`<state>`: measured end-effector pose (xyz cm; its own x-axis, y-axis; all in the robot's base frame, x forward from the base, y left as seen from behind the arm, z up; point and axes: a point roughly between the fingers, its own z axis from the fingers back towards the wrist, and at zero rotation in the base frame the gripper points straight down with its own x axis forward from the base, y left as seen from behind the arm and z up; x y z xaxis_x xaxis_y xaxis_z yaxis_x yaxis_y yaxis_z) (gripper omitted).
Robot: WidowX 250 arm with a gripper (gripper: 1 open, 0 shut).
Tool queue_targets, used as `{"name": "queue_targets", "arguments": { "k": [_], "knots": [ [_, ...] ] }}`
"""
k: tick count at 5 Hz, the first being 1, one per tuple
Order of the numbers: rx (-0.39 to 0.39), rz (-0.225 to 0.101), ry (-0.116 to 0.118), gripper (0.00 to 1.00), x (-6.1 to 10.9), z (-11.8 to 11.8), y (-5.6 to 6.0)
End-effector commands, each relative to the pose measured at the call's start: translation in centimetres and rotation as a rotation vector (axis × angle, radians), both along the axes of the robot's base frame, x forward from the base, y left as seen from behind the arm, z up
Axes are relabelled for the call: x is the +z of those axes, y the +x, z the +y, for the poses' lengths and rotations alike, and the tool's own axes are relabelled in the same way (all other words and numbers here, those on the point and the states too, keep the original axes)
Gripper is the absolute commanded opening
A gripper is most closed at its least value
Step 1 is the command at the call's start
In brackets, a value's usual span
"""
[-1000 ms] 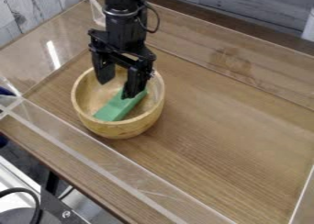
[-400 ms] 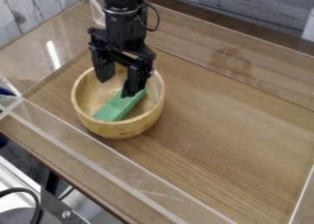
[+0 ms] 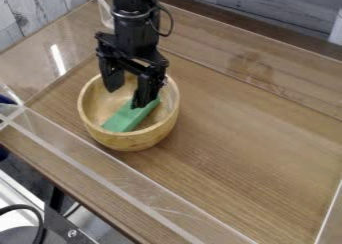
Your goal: Remove the green block from inside the brown bowl and put it on the table
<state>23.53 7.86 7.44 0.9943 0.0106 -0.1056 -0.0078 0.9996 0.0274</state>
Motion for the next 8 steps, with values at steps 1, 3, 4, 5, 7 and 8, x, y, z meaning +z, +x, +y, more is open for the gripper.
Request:
{"name": "queue_targets", "arguments": {
  "k": [1,3,4,5,7,8],
  "knots": [
    [-0.005,-0.059,0.021,1.0,1.3,0.2,0.6],
    [-0.002,-0.034,0.023,1.0,-0.2,0.3,0.5],
    [0.0,-0.02,0.025,1.0,-1.0,0.4,0.4],
    [0.004,-0.009,0.027,1.0,-1.7,0.5,0.4],
    [0.013,0.006,0.025,0.0,-2.9,0.7,0.4],
    [0.016,0.0,0.023,0.0,-2.4,0.6,0.4]
  ]
}}
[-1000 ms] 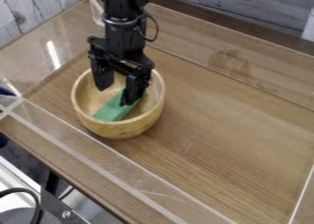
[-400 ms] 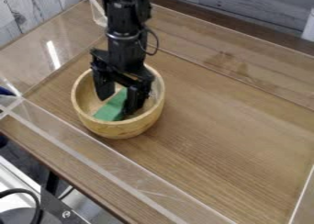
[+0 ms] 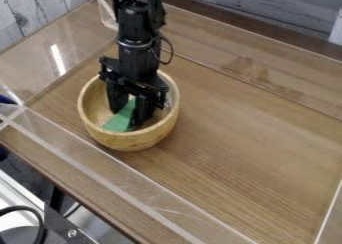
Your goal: Remove the green block from inside the brown bowl and put it on the table
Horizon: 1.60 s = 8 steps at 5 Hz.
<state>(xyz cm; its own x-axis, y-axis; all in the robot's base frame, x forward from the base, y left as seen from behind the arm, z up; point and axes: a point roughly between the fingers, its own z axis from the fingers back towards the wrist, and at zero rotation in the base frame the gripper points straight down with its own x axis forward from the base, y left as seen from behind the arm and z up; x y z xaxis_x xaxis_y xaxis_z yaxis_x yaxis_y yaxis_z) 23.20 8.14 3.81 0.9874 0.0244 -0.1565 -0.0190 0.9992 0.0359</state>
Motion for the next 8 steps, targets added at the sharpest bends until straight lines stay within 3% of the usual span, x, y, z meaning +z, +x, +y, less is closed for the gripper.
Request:
{"name": "queue_targets", "arguments": {
  "k": [1,2,3,4,5,6,8],
  "knots": [
    [0.007,-0.064,0.012,0.0,2.2,0.3,0.9],
    [0.01,-0.084,0.008,0.0,3.5,0.2,1.1],
    [0.017,-0.133,0.008,0.0,6.3,-0.3,2.0],
    [0.018,-0.205,0.002,0.0,9.9,-1.0,3.1],
    [-0.013,-0.232,-0.023,0.0,11.8,-3.2,3.9],
    [-0.068,-0.223,-0.039,0.0,10.8,-6.0,4.2],
    [0.004,-0.229,-0.017,0.0,10.1,1.6,3.4]
  ]
}}
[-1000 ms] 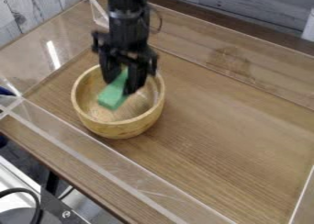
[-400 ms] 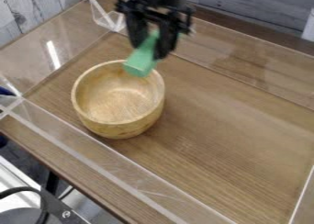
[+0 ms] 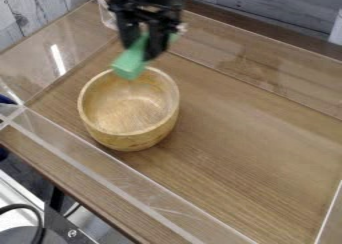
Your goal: Remove the green block from inside the brown bowl and put it on the table
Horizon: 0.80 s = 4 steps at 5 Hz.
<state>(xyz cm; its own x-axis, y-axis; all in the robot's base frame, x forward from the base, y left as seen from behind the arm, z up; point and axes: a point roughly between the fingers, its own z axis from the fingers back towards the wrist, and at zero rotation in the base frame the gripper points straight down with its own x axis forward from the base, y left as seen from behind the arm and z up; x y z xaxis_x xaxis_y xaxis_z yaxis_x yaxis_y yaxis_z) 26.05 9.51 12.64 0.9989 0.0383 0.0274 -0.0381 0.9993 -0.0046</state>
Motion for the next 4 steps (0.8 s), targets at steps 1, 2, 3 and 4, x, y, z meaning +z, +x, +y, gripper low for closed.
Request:
{"name": "queue_targets", "arguments": {
  "k": [1,2,3,4],
  "knots": [
    [-0.068,-0.042,0.007,0.0,0.6,-4.0,1.0],
    [-0.124,-0.036,0.001,0.0,-0.4,-7.7,1.4],
    [-0.083,-0.05,0.009,0.0,-0.1,-4.0,1.0],
    [-0.041,-0.064,0.017,0.0,0.1,-0.5,0.4]
  ]
}}
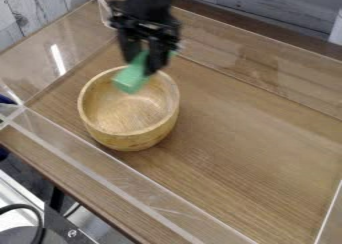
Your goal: Remove the green block from inside the brown bowl and put it on the table
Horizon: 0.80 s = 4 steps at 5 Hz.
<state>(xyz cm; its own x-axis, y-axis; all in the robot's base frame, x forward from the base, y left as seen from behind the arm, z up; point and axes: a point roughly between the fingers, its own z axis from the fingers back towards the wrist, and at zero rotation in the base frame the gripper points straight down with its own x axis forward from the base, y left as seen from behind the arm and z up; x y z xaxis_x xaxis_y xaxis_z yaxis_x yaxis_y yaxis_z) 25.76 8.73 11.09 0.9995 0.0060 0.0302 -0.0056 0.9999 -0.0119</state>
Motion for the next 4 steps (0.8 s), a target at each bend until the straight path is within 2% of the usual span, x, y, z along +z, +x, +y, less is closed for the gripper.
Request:
{"name": "queue_targets", "arguments": {
  "k": [1,2,4],
  "knots": [
    [0.002,-0.061,0.027,0.0,1.2,2.2,0.8],
    [-0.021,-0.066,0.014,0.0,1.5,0.6,0.9],
    [-0.087,-0.066,-0.021,0.0,1.7,-4.2,0.9]
  ]
}}
